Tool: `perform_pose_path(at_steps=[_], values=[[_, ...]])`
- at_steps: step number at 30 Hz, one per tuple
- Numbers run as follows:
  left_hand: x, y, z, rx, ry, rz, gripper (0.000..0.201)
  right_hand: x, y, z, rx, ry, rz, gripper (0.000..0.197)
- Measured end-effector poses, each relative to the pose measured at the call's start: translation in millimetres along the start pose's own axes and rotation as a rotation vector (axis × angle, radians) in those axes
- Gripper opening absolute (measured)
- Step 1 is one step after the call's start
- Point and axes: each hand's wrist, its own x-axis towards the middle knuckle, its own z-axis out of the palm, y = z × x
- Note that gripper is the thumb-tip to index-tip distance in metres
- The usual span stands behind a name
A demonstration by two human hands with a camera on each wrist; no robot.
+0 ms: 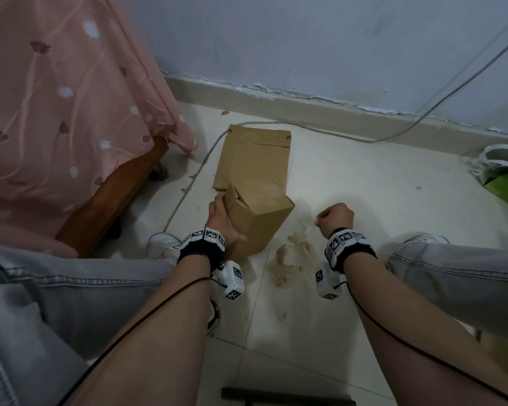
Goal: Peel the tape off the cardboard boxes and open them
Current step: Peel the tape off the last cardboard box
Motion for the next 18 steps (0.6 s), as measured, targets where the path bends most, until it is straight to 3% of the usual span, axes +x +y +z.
perform_pose_path(at_steps=[6,10,13,18], values=[[1,0,2,-0.003,0.008,0.009,0.123,-27,7,41,-0.278,-0.202,0.008,0.041],[4,-1,4,-0.010,0.007,0.017,0.122,-36,27,57,-0.353,-0.297,-0.017,0.020],[7,-2,5,-0.018,0.004,0.019,0.122,-40,36,64,-0.403,-0.285,-0.054,0.026],[10,-6,7,-0.055,0.005,0.017,0.123,-33,29,60,-0.464,-0.237,-0.081,0.016]])
